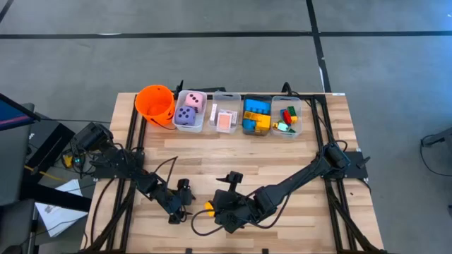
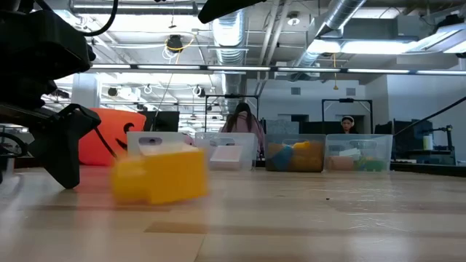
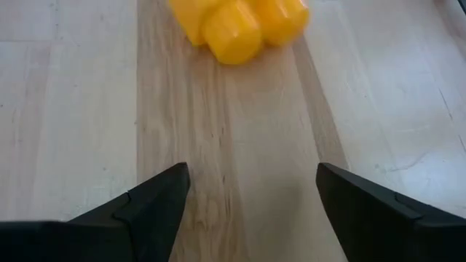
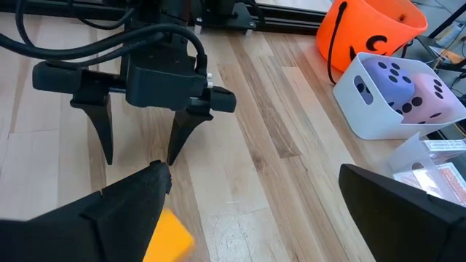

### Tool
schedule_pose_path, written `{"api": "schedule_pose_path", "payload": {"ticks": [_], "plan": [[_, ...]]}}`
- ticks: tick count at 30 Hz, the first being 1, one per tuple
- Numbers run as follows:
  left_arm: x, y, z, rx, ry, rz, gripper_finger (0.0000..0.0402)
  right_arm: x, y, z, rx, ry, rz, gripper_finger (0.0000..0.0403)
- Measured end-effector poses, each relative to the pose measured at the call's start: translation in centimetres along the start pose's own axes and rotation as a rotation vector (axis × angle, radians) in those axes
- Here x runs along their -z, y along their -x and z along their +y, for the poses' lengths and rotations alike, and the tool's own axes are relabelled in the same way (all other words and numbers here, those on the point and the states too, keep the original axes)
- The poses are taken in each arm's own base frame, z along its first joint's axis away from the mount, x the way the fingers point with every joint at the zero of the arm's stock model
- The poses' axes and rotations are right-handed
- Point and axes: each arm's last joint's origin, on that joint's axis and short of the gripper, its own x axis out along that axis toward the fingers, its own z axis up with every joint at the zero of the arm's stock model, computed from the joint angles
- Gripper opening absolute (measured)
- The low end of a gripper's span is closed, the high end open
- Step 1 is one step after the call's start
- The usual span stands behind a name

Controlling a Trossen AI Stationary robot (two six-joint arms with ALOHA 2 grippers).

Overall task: Pick & Place Toys
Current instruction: Put the large yellow game piece into the black bin

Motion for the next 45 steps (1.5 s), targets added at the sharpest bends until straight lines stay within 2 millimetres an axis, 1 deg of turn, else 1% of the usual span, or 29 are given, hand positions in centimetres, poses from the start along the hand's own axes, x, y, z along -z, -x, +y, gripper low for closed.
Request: {"api": "schedule_pose_path", "payload": {"ticks": [4,14,16,18,21,24,26,28,31,33,37,41,45], "plan": [[-0.1,0.1,0.1,-0.016,0.005,-0.012,0.0266,0.0,0.0,0.0,0.0,0.001,0.001,0.0395],[-0.1,0.1,0.4,-0.06,0.011,-0.031,0.0116,0.2,0.1,0.0,0.003,-0.017,0.009,0.0395],[-0.2,0.0,0.3,-0.05,0.015,-0.039,0.0096,0.4,0.1,-0.1,0.006,-0.021,0.026,0.0395],[-0.3,0.0,0.2,-0.035,0.017,-0.052,0.0083,0.8,0.1,-0.1,-0.025,-0.026,0.08,0.0395],[-0.5,0.0,0.1,-0.026,0.014,-0.069,0.0074,1.4,-0.1,-0.3,-0.104,-0.057,0.191,0.0395],[-0.6,0.0,0.0,-0.021,0.017,-0.081,0.0074,2.5,-1.6,0.7,-0.204,-0.054,0.274,0.0395],[-0.7,0.0,0.0,-0.02,0.018,-0.084,0.0077,3.6,-2.8,1.4,-0.22,0.016,0.31,0.0395],[-0.7,0.0,0.0,-0.019,0.019,-0.086,0.0081,3.9,-3.8,1.8,-0.232,0.059,0.29,0.0395],[-0.7,0.0,0.0,-0.018,0.019,-0.088,0.0086,4.5,-5.0,1.7,-0.222,0.067,0.32,0.0395],[-0.7,0.1,0.0,-0.018,0.019,-0.088,0.0088,5.0,-5.4,1.3,-0.233,0.092,0.383,0.0395],[-0.7,0.1,0.0,-0.019,0.018,-0.088,0.0088,4.8,-5.9,0.6,-0.303,0.047,0.454,0.0395],[-0.7,0.1,0.0,-0.019,0.018,-0.088,0.0088,4.8,-6.2,0.5,-0.388,0.016,0.498,0.0395],[-0.7,0.1,0.0,-0.019,0.018,-0.089,0.0088,4.7,-6.5,0.2,-0.397,0.012,0.505,0.0395]]}}
